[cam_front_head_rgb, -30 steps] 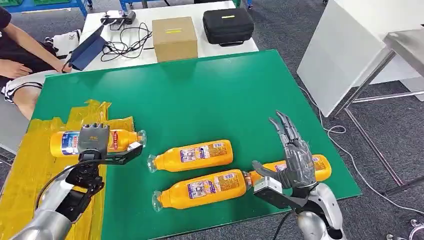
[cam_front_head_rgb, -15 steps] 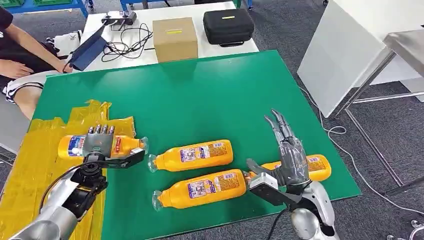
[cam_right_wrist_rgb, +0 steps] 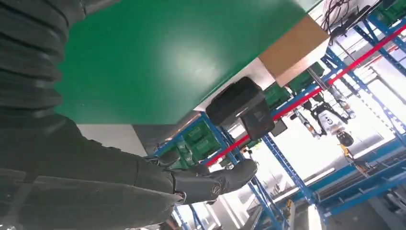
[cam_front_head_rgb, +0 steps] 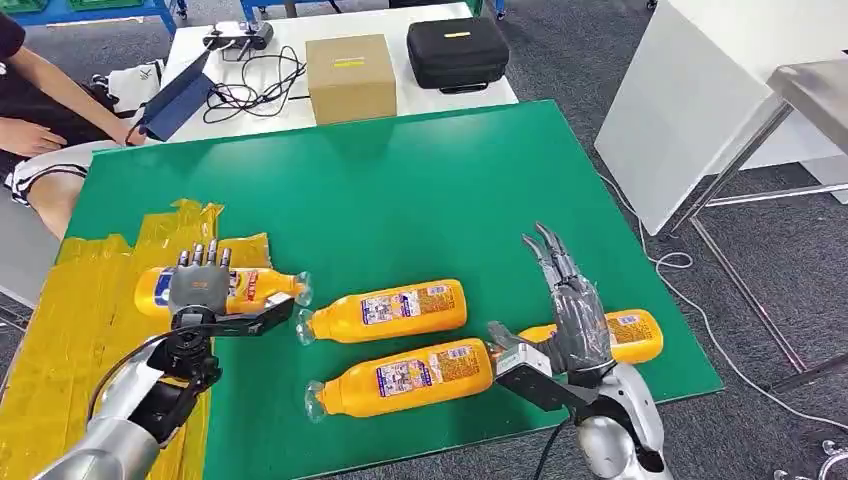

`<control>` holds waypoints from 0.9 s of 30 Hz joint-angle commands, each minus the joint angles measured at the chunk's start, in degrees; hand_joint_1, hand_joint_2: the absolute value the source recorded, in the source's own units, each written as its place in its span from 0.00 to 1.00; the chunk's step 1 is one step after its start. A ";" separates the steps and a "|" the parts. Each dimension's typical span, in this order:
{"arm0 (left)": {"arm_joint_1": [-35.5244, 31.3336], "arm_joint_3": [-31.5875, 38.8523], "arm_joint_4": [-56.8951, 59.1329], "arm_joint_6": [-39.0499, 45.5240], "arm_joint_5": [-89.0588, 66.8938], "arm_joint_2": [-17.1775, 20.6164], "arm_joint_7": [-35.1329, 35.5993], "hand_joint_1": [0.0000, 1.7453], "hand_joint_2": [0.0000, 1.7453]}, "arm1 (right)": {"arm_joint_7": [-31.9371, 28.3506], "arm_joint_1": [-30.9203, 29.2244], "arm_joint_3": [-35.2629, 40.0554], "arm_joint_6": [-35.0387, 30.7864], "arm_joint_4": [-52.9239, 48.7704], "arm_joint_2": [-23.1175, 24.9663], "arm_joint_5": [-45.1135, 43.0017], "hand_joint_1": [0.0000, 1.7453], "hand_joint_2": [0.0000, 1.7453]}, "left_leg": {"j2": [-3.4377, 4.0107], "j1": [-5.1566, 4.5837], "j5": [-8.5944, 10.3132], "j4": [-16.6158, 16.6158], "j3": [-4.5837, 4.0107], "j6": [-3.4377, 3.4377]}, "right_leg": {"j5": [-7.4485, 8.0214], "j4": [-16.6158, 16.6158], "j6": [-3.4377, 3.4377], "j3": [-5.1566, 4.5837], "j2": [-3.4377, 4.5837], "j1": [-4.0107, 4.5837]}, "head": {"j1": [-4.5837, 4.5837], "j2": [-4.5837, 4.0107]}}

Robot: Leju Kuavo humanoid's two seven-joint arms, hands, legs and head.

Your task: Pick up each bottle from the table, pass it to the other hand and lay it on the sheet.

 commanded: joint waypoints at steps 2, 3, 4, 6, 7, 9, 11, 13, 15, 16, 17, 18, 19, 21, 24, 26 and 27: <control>4.24 -12.30 -21.89 -4.47 -1.52 4.51 3.27 0.00 0.00 | -0.12 0.05 -1.56 0.60 1.71 0.80 -0.05 0.00 1.00 | 0.10 0.06 -0.16 0.02 0.20 -0.10 | -0.13 0.00 -0.07 0.21 0.02 0.07 | -0.02 0.00; 4.72 -13.26 -24.24 -4.73 -1.52 4.91 2.77 0.00 0.00 | -0.15 0.33 -1.70 0.90 1.55 0.71 -0.41 0.00 1.00 | 0.04 0.04 -0.09 0.00 0.13 -0.08 | -0.08 -0.03 -0.05 0.15 -0.02 0.05 | -0.02 0.00; 5.15 -12.94 -25.19 -4.87 -1.52 4.78 2.23 0.00 0.00 | -0.20 0.40 -1.73 0.97 1.48 0.67 -0.52 0.00 1.00 | 0.07 0.08 -0.20 0.04 0.27 -0.13 | -0.18 -0.02 -0.08 0.30 -0.02 0.10 | -0.02 0.00; 5.59 -16.26 -30.46 -5.94 -1.52 6.81 5.47 0.00 0.00 | -0.57 0.90 -1.60 0.84 0.91 0.48 -0.52 0.00 1.00 | 0.07 0.04 -0.12 0.01 0.14 -0.08 | -0.09 -0.03 -0.05 0.15 0.01 0.05 | -0.02 0.00; 6.01 -16.75 -32.76 -7.11 -1.52 7.24 6.18 0.00 0.00 | -0.65 1.00 -1.42 0.77 0.62 0.49 -0.52 0.00 1.00 | 0.12 0.08 -0.22 0.05 0.26 -0.12 | -0.17 -0.01 -0.07 0.28 0.02 0.10 | -0.02 0.00; 6.13 -17.15 -34.63 -6.51 -1.52 7.99 6.93 0.00 0.00 | -0.65 1.05 -1.30 0.65 0.42 0.51 -0.51 0.00 1.00 | 0.08 0.05 -0.14 0.04 0.10 -0.09 | -0.10 0.01 -0.05 0.11 0.01 0.06 | -0.02 0.00; 6.23 -17.57 -36.17 -6.43 -1.52 8.41 7.41 0.00 0.00 | -0.61 1.13 -1.16 0.55 0.22 0.33 -0.43 0.00 1.00 | 0.14 0.04 -0.17 0.03 0.15 -0.11 | -0.11 0.01 -0.06 0.13 0.05 0.06 | -0.02 0.00; 7.76 -15.14 -38.53 -3.47 -1.52 7.44 2.66 0.00 0.00 | -0.32 1.51 -1.25 0.30 -0.11 -0.35 -0.31 0.00 1.00 | 0.12 0.07 -0.18 0.05 0.16 -0.12 | -0.12 0.02 -0.07 0.15 0.03 0.08 | -0.02 0.00; 7.76 -15.14 -38.53 -3.47 -1.52 7.44 2.66 0.00 0.00 | -0.32 1.51 -1.25 0.30 -0.11 -0.35 -0.31 0.00 1.00 | 0.12 0.07 -0.18 0.05 0.16 -0.12 | -0.12 0.02 -0.07 0.15 0.03 0.08 | -0.02 0.00; 7.76 -15.14 -38.53 -3.47 -1.52 7.44 2.66 0.00 0.00 | -0.32 1.51 -1.25 0.30 -0.11 -0.35 -0.31 0.00 1.00 | 0.12 0.07 -0.18 0.05 0.16 -0.12 | -0.12 0.02 -0.07 0.15 0.03 0.08 | -0.02 0.00; 7.76 -15.14 -38.53 -3.47 -1.52 7.44 2.66 0.00 0.00 | -0.32 1.51 -1.25 0.30 -0.11 -0.35 -0.31 0.00 1.00 | 0.12 0.07 -0.18 0.05 0.16 -0.12 | -0.12 0.02 -0.07 0.15 0.03 0.08 | -0.02 0.00; 7.76 -15.14 -38.53 -3.47 -1.52 7.44 2.66 0.00 0.00 | -0.32 1.51 -1.25 0.30 -0.11 -0.35 -0.31 0.00 1.00 | 0.12 0.07 -0.18 0.05 0.16 -0.12 | -0.12 0.02 -0.07 0.15 0.03 0.08 | -0.02 0.00; 7.76 -15.14 -38.53 -3.47 -1.52 7.44 2.66 0.00 0.00 | -0.32 1.51 -1.25 0.30 -0.11 -0.35 -0.31 0.00 1.00 | 0.12 0.07 -0.18 0.05 0.16 -0.12 | -0.12 0.02 -0.07 0.15 0.03 0.08 | -0.02 0.00; 7.76 -15.14 -38.53 -3.47 -1.52 7.44 2.66 0.00 0.00 | -0.32 1.51 -1.25 0.30 -0.11 -0.35 -0.31 0.00 1.00 | 0.14 0.08 -0.21 0.06 0.20 -0.13 | -0.15 0.03 -0.08 0.19 0.03 0.10 | -0.02 0.00; 9.68 -9.48 -39.82 2.68 -1.52 5.04 -4.25 0.00 0.00 | 0.63 2.34 -1.60 0.02 -1.08 -1.36 0.83 0.00 1.00 | 0.15 0.09 -0.24 0.07 0.23 -0.14 | -0.16 0.02 -0.08 0.23 0.04 0.11 | -0.02 0.00; 15.80 9.05 -47.17 11.94 23.12 -4.80 -30.96 0.00 0.00 | 9.96 3.02 -1.37 4.70 -6.55 -9.31 17.91 0.00 1.00 | 0.09 0.02 -0.12 -0.01 0.11 -0.08 | -0.07 -0.04 -0.04 0.09 0.01 0.04 | -0.04 0.00; 15.86 9.45 -47.20 11.78 25.03 -5.04 -31.76 0.00 1.00 | 10.34 3.09 -1.36 4.90 -6.71 -9.85 18.70 0.00 1.00 | 0.06 0.03 -0.15 0.00 0.16 -0.08 | -0.11 -0.04 -0.04 0.16 -0.02 0.06 | -0.02 0.00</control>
